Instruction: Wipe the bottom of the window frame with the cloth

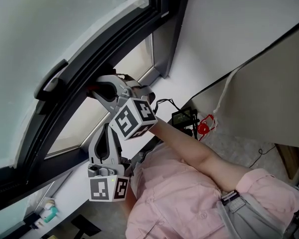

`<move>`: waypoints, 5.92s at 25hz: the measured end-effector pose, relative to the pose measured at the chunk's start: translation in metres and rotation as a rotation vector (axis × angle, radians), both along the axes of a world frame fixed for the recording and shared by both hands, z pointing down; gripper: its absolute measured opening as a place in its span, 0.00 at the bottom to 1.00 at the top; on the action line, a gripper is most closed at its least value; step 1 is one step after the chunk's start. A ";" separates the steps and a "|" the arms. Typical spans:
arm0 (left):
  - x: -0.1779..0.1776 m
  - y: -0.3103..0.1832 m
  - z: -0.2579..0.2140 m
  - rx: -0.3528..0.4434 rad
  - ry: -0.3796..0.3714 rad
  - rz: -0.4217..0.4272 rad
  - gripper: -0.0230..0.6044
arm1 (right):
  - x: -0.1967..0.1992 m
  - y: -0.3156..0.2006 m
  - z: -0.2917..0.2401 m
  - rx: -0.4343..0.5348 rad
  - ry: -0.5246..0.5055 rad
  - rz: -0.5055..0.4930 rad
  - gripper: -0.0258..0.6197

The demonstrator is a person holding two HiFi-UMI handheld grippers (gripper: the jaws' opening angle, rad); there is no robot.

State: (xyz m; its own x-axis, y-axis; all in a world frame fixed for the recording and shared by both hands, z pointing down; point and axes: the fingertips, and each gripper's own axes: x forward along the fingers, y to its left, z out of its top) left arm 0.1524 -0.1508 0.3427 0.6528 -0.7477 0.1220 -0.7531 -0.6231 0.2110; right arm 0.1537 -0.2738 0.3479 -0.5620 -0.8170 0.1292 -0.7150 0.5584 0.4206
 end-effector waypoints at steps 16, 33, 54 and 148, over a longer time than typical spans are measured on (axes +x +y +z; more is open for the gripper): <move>0.011 0.003 -0.001 0.007 0.001 0.030 0.03 | 0.052 -0.016 -0.004 -0.004 -0.032 0.133 0.13; 0.012 0.004 -0.001 0.007 -0.003 0.019 0.03 | 0.063 -0.019 -0.006 -0.001 -0.057 0.153 0.13; 0.015 0.001 0.001 -0.010 -0.005 0.029 0.03 | 0.084 -0.025 -0.006 0.001 -0.079 0.226 0.13; -0.058 0.071 -0.010 -0.033 0.054 -0.024 0.03 | 0.171 -0.049 -0.005 -0.070 -0.120 0.525 0.13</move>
State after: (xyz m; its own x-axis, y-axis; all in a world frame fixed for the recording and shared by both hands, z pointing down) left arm 0.0947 -0.0799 0.3323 0.6410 -0.7592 0.1124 -0.7548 -0.5971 0.2716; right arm 0.3250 -0.3226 0.3425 -0.0953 -0.9836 0.1533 -0.9460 0.1374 0.2936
